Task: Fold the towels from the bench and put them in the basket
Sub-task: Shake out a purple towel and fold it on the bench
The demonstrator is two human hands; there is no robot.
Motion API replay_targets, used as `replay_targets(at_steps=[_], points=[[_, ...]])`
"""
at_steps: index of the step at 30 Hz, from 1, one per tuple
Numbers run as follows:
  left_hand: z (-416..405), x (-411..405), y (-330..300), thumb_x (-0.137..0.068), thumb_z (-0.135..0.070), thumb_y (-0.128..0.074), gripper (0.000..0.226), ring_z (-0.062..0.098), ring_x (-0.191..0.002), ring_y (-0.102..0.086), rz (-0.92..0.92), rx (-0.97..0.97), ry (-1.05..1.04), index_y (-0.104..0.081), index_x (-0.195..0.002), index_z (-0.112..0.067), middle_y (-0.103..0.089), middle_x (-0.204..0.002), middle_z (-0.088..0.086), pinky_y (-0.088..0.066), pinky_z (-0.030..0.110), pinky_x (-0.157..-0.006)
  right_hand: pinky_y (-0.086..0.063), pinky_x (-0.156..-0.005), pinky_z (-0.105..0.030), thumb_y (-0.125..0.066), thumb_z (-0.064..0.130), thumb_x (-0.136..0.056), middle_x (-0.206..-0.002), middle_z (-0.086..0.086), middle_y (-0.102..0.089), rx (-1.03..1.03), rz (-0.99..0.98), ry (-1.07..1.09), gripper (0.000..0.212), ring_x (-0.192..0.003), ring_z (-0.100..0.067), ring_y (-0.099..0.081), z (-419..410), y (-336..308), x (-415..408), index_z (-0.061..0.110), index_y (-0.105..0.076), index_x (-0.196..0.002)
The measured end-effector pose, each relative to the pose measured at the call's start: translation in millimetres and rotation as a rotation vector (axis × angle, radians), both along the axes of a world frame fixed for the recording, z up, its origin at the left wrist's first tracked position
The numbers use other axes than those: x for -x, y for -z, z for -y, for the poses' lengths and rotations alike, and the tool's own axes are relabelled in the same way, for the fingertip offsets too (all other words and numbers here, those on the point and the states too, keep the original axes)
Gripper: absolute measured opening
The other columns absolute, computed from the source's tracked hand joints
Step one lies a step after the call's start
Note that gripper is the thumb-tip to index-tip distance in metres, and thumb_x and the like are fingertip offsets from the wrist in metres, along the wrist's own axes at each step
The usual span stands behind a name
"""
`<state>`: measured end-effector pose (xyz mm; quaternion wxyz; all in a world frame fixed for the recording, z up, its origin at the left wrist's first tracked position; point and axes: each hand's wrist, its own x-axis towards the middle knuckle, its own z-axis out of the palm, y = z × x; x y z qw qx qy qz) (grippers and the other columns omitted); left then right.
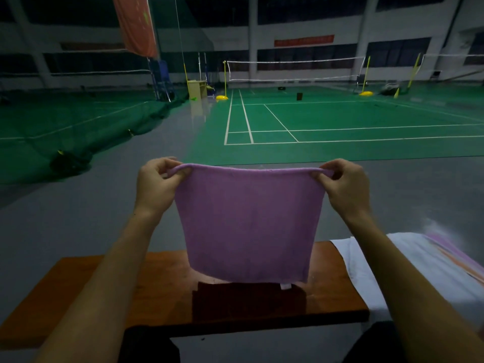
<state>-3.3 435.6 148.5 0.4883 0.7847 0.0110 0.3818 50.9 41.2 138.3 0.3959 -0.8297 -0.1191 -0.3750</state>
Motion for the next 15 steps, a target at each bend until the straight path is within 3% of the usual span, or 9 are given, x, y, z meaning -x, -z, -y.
replay_targets(at_steps=[4, 9, 12, 15], points=[[9, 24, 5, -0.09, -0.038, -0.079, 0.026, 0.012, -0.078, -0.062, -0.073, 0.116, 0.107, -0.073, -0.096, -0.013, -0.072, -0.088, 0.003, -0.051, 0.03, -0.068, -0.051, -0.068, -0.023, -0.077, 0.037, -0.093, -0.103, -0.009, -0.062, -0.017, -0.146, -0.086, 0.026, -0.08, -0.012, -0.06, 8, 6, 9, 0.012, -0.072, -0.102], [22, 60, 2, -0.089, -0.037, -0.079, 0.023, 0.007, -0.07, -0.064, -0.033, 0.133, 0.116, -0.073, -0.09, -0.015, -0.073, -0.078, -0.001, -0.051, 0.021, -0.058, -0.063, -0.078, -0.056, -0.068, 0.039, -0.098, -0.094, -0.008, -0.072, -0.192, -0.247, -0.237, 0.028, -0.087, -0.027, -0.071, 19, 9, 43, 0.013, -0.071, -0.105], [27, 76, -10, -0.087, -0.034, -0.082, 0.019, 0.008, -0.064, -0.064, 0.056, 0.237, 0.141, -0.073, -0.084, -0.018, -0.073, -0.073, -0.004, -0.051, 0.021, -0.053, -0.062, -0.069, -0.049, -0.068, 0.045, -0.096, -0.084, -0.005, -0.073, -0.171, -0.146, -0.19, 0.029, -0.076, -0.022, -0.07, 24, -3, 62, 0.015, -0.073, -0.097], [28, 81, -21, -0.088, -0.029, -0.082, 0.014, 0.006, -0.063, -0.065, 0.087, 0.255, 0.143, -0.073, -0.085, -0.019, -0.074, -0.072, -0.005, -0.052, 0.02, -0.052, -0.044, -0.055, -0.039, -0.068, 0.044, -0.098, -0.069, -0.009, -0.069, -0.171, -0.031, -0.176, 0.038, -0.058, -0.022, -0.057, 28, -23, 73, 0.009, -0.075, -0.085]])
